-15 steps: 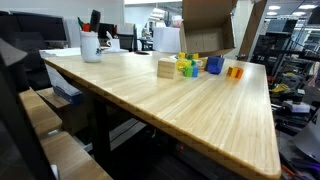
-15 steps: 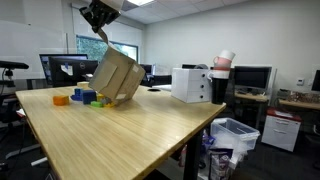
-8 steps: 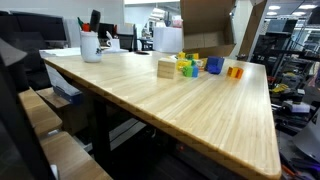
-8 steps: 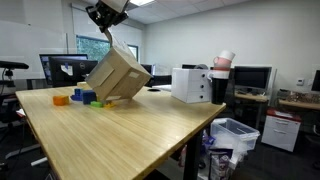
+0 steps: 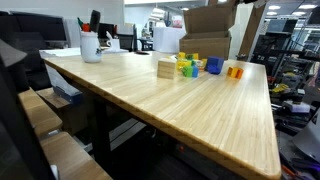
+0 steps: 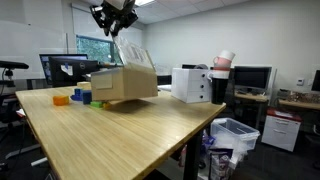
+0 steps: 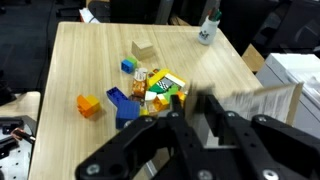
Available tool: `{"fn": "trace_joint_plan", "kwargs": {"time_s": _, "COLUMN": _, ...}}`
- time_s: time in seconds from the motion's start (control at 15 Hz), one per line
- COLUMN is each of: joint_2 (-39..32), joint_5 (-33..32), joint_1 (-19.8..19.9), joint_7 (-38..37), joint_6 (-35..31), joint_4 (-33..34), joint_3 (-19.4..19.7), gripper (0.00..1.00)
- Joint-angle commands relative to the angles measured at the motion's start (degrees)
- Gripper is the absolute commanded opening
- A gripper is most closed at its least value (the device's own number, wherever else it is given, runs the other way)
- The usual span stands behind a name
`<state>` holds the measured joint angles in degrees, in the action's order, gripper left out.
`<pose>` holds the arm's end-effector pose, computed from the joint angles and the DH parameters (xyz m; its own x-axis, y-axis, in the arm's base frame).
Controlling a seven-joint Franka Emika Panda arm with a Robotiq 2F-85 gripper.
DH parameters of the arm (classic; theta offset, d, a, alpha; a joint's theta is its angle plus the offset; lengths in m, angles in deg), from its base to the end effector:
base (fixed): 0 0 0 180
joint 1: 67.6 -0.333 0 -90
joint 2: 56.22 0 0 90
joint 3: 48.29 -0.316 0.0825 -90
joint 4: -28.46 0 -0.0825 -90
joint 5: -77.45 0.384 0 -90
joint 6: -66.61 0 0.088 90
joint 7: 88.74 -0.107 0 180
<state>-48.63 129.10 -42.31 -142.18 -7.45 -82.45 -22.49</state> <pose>0.3646 -0.3109 0.5587 -0.0105 -0.4954 -0.8686 -0.9376 0.3068 -0.1636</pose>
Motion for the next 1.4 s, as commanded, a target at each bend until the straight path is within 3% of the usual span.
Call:
{"fn": "trace_joint_plan", "kwargs": {"time_s": 0.0, "joint_2": 3.6, "joint_5": -3.2, "joint_1": 0.4, "joint_7": -3.4, "joint_6": -7.6, "joint_4": -1.5, "joint_3": -1.8, "gripper": 0.61}}
{"fn": "trace_joint_plan", "kwargs": {"time_s": 0.2, "joint_2": 7.7, "joint_5": -8.5, "joint_1": -0.4, "joint_7": -2.9, "joint_6": -12.8, "joint_4": -3.3, "joint_3": -4.2, "gripper": 0.78}}
{"fn": "trace_joint_plan", "kwargs": {"time_s": 0.47, "joint_2": 14.0, "joint_5": -19.4, "joint_1": -1.8, "joint_7": 0.2, "joint_6": -14.0, "joint_4": -7.8, "joint_3": -8.9, "gripper": 0.98}}
{"fn": "trace_joint_plan", "kwargs": {"time_s": 0.93, "joint_2": 21.4, "joint_5": -35.9, "joint_1": -5.0, "joint_7": 0.7, "joint_6": -17.9, "joint_4": -20.3, "joint_3": -18.2, "gripper": 1.00}}
{"fn": "trace_joint_plan", "kwargs": {"time_s": 1.33, "joint_2": 24.4, "joint_5": -46.6, "joint_1": -9.1, "joint_7": 3.4, "joint_6": -18.6, "joint_4": -25.6, "joint_3": -23.3, "gripper": 1.00}}
